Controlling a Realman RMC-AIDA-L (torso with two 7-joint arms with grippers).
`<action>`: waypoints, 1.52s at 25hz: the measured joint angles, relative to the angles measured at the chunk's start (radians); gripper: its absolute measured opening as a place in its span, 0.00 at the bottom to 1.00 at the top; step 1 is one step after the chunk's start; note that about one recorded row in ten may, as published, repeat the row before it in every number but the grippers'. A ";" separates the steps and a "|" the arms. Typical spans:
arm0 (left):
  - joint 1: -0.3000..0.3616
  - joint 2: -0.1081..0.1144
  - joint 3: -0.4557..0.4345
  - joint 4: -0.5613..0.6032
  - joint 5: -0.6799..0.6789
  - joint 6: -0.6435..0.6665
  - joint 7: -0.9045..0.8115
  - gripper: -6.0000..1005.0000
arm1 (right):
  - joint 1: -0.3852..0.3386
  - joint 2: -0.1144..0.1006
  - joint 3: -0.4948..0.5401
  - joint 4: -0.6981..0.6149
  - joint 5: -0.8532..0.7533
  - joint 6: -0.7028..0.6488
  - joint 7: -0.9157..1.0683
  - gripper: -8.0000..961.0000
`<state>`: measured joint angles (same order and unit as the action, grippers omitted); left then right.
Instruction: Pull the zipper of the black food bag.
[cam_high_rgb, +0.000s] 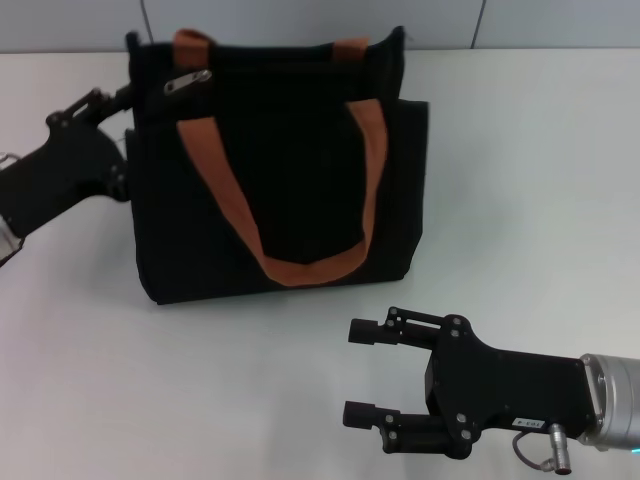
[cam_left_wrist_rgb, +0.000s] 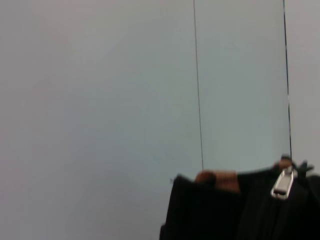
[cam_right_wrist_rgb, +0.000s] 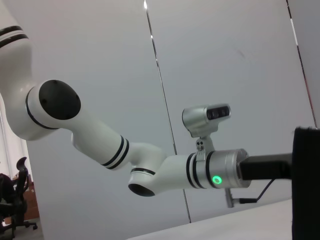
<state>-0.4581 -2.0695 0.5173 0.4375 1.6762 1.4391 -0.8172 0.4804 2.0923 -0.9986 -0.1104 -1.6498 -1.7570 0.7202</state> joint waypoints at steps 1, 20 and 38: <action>-0.007 -0.001 0.003 -0.008 -0.015 0.003 0.001 0.72 | 0.002 0.000 0.000 0.003 0.000 0.000 0.000 0.78; -0.010 -0.006 -0.002 -0.093 -0.156 -0.021 0.026 0.67 | 0.009 0.000 0.011 0.035 0.004 -0.001 -0.039 0.78; 0.001 -0.008 0.003 -0.152 -0.199 0.055 0.037 0.36 | 0.008 0.000 0.011 0.035 0.019 0.003 -0.039 0.78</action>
<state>-0.4567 -2.0772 0.5208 0.2855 1.4771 1.4938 -0.7800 0.4888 2.0924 -0.9879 -0.0751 -1.6305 -1.7540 0.6810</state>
